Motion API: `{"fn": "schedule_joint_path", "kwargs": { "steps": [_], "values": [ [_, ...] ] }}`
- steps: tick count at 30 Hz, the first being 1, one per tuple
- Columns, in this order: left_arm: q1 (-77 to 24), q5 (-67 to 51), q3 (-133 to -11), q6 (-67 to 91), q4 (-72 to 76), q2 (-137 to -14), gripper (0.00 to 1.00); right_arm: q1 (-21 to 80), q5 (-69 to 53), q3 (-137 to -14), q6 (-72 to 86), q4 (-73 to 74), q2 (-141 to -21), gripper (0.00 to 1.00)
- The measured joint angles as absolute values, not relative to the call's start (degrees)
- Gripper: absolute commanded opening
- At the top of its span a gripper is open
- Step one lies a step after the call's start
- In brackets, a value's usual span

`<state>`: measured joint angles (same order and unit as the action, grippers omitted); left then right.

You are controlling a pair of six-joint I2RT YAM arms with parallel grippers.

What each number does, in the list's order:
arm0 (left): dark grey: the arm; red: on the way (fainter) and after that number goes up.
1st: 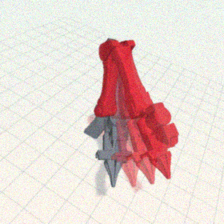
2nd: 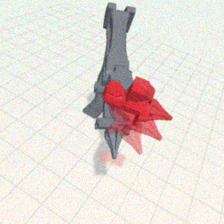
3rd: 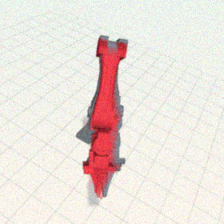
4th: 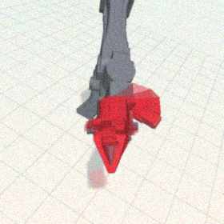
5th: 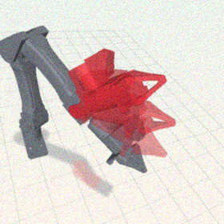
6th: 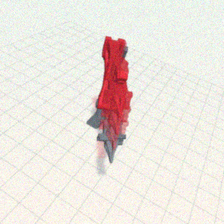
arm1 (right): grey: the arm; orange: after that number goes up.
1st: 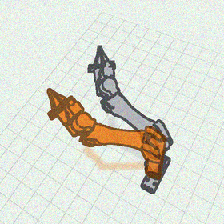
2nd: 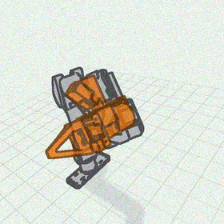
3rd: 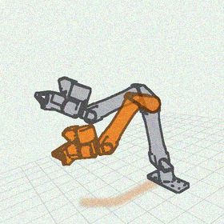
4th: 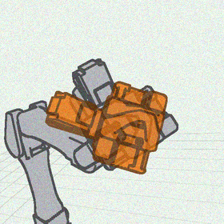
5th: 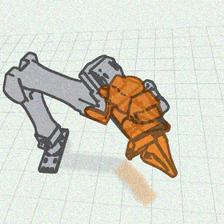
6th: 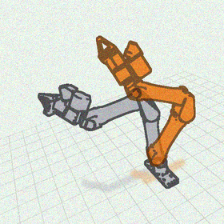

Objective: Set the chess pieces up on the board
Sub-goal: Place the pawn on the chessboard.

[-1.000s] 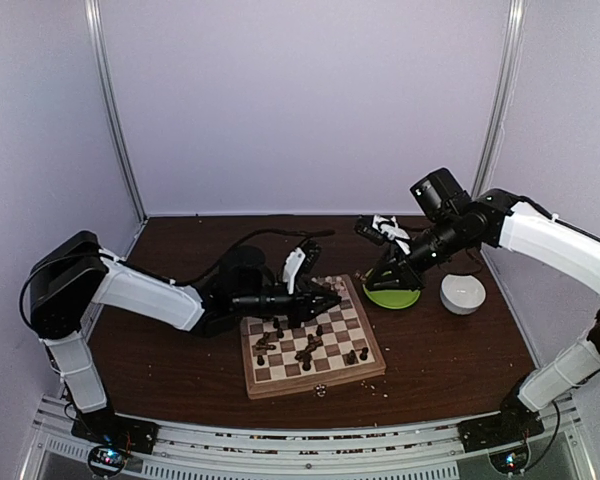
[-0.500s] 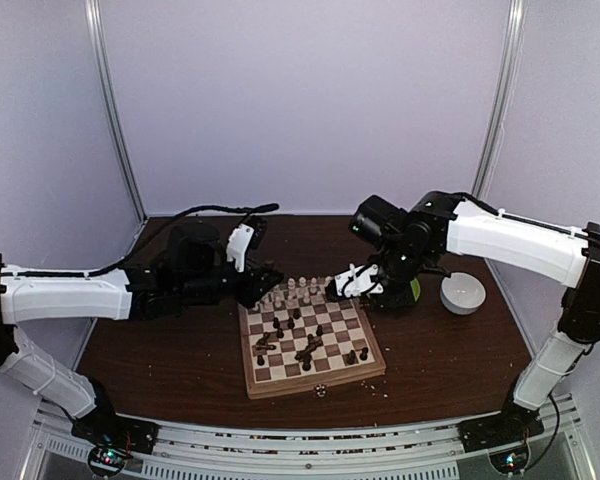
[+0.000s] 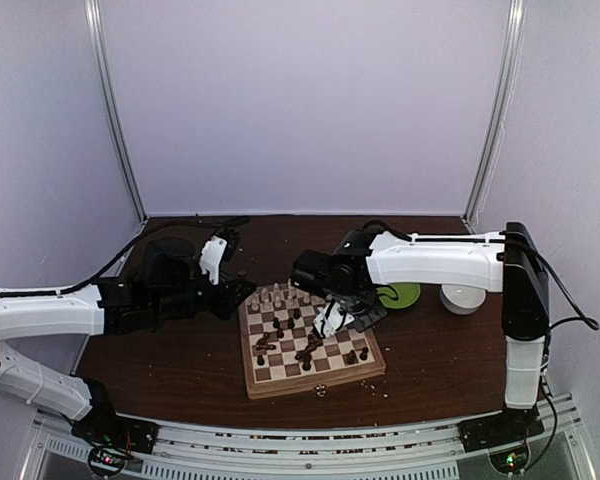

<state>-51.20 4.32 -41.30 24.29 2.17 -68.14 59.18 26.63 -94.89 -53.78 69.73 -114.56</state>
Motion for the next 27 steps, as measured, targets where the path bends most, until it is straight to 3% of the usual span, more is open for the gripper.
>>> {"fn": "schedule_joint_path", "kwargs": {
  "steps": [12,27],
  "values": [
    [-51.2,4.1,-40.1,25.5,3.0,-68.2,0.00,59.4,31.0,-95.4,-55.1,70.0,-119.5,0.05],
    [-51.2,3.8,-40.1,25.7,3.2,-69.7,0.00,59.4,28.1,-95.5,-55.1,69.0,-120.6,0.26]
  ]
}}
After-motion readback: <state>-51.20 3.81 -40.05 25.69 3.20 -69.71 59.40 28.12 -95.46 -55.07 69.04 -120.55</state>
